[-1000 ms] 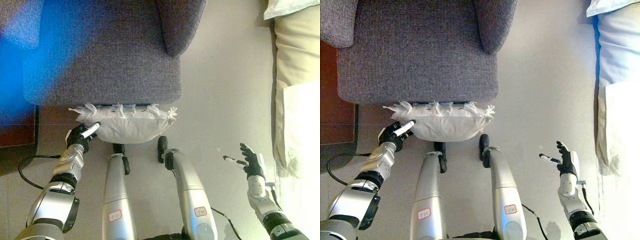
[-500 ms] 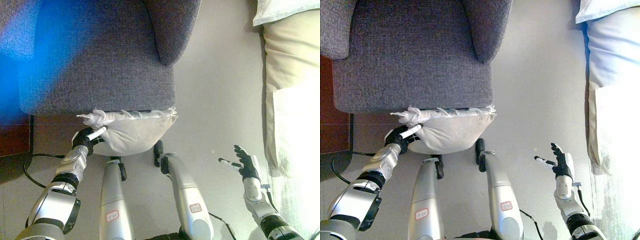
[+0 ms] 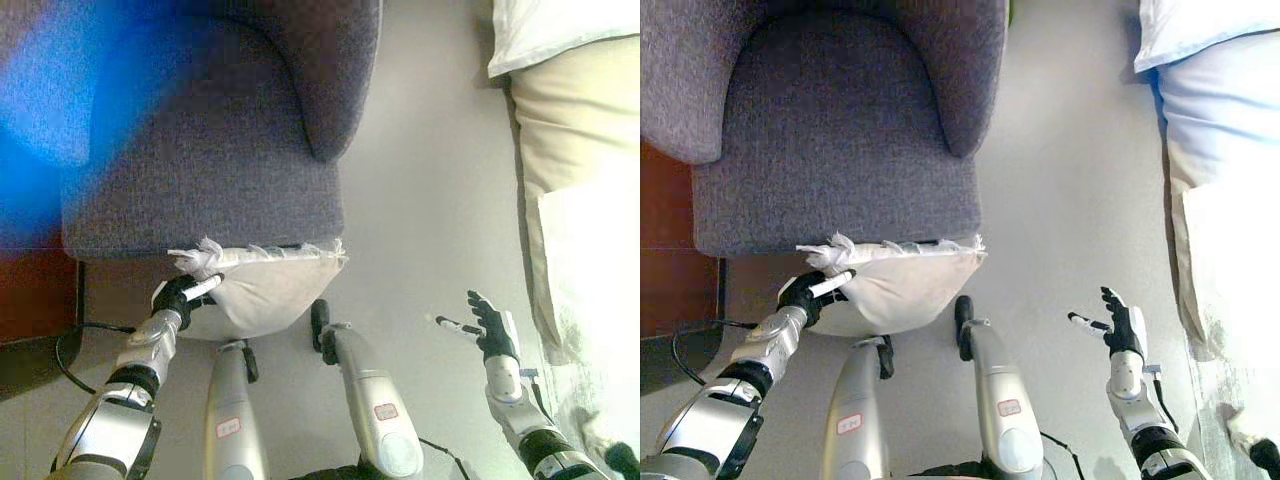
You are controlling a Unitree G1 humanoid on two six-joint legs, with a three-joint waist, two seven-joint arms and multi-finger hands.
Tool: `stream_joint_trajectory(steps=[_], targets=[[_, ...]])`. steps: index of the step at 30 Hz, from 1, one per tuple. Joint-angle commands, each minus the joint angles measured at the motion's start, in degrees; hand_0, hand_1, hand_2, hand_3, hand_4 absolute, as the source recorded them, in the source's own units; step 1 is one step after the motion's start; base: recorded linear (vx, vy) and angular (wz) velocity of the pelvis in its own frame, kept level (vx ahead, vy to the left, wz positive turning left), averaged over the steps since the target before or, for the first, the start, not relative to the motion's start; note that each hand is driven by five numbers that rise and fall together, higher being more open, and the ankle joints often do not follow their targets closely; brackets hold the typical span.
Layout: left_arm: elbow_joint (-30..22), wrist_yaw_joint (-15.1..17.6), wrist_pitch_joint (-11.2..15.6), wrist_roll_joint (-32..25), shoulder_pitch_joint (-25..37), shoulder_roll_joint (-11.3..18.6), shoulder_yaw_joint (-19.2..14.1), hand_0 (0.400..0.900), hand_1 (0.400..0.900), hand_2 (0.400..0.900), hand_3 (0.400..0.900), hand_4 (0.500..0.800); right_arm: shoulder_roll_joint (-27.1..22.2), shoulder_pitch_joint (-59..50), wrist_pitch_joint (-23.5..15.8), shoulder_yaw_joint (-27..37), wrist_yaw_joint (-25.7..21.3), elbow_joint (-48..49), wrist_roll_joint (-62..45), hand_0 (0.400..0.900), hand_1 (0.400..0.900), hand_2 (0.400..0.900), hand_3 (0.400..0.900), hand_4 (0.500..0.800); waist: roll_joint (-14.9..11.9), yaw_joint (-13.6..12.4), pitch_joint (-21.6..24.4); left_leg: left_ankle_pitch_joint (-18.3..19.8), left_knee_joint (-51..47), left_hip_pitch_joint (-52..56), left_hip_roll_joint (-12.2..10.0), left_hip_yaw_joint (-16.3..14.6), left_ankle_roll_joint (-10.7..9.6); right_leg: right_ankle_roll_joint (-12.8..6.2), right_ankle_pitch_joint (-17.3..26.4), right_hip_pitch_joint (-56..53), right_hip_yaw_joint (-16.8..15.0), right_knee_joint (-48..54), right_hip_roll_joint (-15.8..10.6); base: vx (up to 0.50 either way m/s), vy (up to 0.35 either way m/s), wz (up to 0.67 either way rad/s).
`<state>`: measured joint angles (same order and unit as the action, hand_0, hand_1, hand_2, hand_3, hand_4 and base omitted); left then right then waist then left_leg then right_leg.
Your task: Pick up the pillow and put it on the sofa.
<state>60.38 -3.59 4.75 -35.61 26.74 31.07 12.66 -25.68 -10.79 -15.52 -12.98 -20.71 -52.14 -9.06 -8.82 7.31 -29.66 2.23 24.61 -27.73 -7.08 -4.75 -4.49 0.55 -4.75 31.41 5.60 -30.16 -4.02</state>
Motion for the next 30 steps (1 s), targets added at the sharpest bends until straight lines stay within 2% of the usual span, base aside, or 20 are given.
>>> stream_joint_trajectory(steps=[1,3,4,9,17,20,22,24,27,30], targets=[[-9.84,-1.47,10.35,3.08,-3.96,-2.07,-0.49,0.400,0.400,0.400,0.400,0.500,-4.43,1.86,-1.50,5.01,-0.57,-2.64,1.59,0.900,0.900,0.900,0.900,0.800,5.36,-2.62,8.63,1.84,-1.34,3.55,2.22,-2.93,0.42,-2.28,-1.94,-9.35,3.40,8.60,-0.06,0.07,0.072,-0.13],[-11.38,-2.24,10.52,2.56,-6.47,-2.32,-1.20,0.400,0.400,0.400,0.400,0.500,-4.47,2.01,-1.07,5.57,-0.10,-3.22,2.65,0.900,0.900,0.900,0.900,0.800,6.25,-3.03,9.77,1.23,-3.48,6.20,2.21,-3.38,0.26,-2.34,-1.71,-12.05,3.67,10.56,-0.35,0.05,0.063,-0.12],[-12.46,-2.69,12.01,4.60,-8.72,-2.68,-2.27,0.400,0.400,0.400,0.400,0.500,-4.41,2.29,-1.73,6.42,0.71,-4.44,3.14,0.900,0.900,0.900,0.900,0.800,6.81,-3.44,10.92,0.89,-5.13,8.35,2.25,-3.67,0.25,-2.42,-1.52,-14.36,3.87,12.26,-0.52,0.09,0.059,-0.13],[-21.52,-4.39,10.42,8.63,-17.03,-1.35,-5.04,0.400,0.400,0.400,0.400,0.500,-4.74,4.42,1.33,8.98,2.69,-4.61,6.54,0.900,0.900,0.900,0.900,0.800,8.72,-5.35,17.30,-1.02,-14.52,18.81,2.65,-5.01,-0.09,-3.63,0.32,-25.39,5.85,21.32,-1.75,0.16,0.061,-0.10],[-36.78,-3.30,7.85,14.56,-22.08,5.03,-10.14,0.400,0.400,0.400,0.400,0.500,-5.55,7.20,3.35,12.73,3.85,-4.71,7.39,0.900,0.900,0.900,0.900,0.800,9.87,-6.85,22.94,-1.65,-20.60,26.57,1.68,-6.73,-0.20,-5.15,2.23,-32.88,8.82,27.16,-3.09,0.07,0.011,0.02],[-41.20,-3.02,5.30,15.76,-21.16,8.42,-12.10,0.400,0.400,0.400,0.400,0.500,-6.13,7.50,3.91,13.48,4.57,-4.99,6.88,0.900,0.900,0.900,0.900,0.800,10.10,-6.92,24.26,-1.65,-21.98,28.36,1.27,-7.00,-0.29,-5.65,2.67,-34.47,9.46,28.61,-3.35,0.01,-0.012,0.05],[-42.27,-2.49,5.24,17.27,-19.89,10.31,-12.48,0.400,0.400,0.400,0.400,0.500,-6.29,7.37,4.06,13.47,4.87,-5.53,6.79,0.900,0.900,0.900,0.900,0.800,10.30,-6.77,24.91,-1.62,-22.92,29.39,1.15,-7.17,-0.29,-5.95,2.92,-35.09,9.66,29.28,-3.45,0.00,-0.003,0.02],[-44.29,-2.35,1.97,18.03,-16.74,13.74,-12.98,0.400,0.400,0.400,0.400,0.500,-6.39,7.22,4.35,13.20,5.15,-6.21,7.15,0.900,0.900,0.900,0.900,0.800,10.62,-6.42,25.93,-1.65,-23.96,30.49,0.94,-7.36,-0.37,-6.43,3.26,-35.65,9.77,29.99,-3.68,0.00,0.000,0.00],[-44.47,-1.86,0.13,18.52,-11.94,18.13,-12.51,0.400,0.400,0.400,0.400,0.500,-6.86,6.71,4.21,12.72,5.63,-7.40,6.98,0.900,0.900,0.900,0.900,0.800,10.92,-5.92,26.62,-1.78,-24.88,31.48,0.74,-7.66,-0.49,-6.99,3.85,-36.08,9.80,30.82,-3.88,0.00,0.000,0.00],[-42.00,-3.11,-1.18,16.98,-4.52,23.94,-11.70,0.400,0.400,0.400,0.400,0.500,-7.74,6.09,3.69,11.78,6.24,-8.84,6.89,0.900,0.900,0.900,0.900,0.800,11.42,-5.08,27.41,-1.84,-25.68,32.33,0.42,-8.37,-0.69,-7.47,4.22,-36.31,9.74,31.50,-3.97,0.01,-0.008,-0.05]])
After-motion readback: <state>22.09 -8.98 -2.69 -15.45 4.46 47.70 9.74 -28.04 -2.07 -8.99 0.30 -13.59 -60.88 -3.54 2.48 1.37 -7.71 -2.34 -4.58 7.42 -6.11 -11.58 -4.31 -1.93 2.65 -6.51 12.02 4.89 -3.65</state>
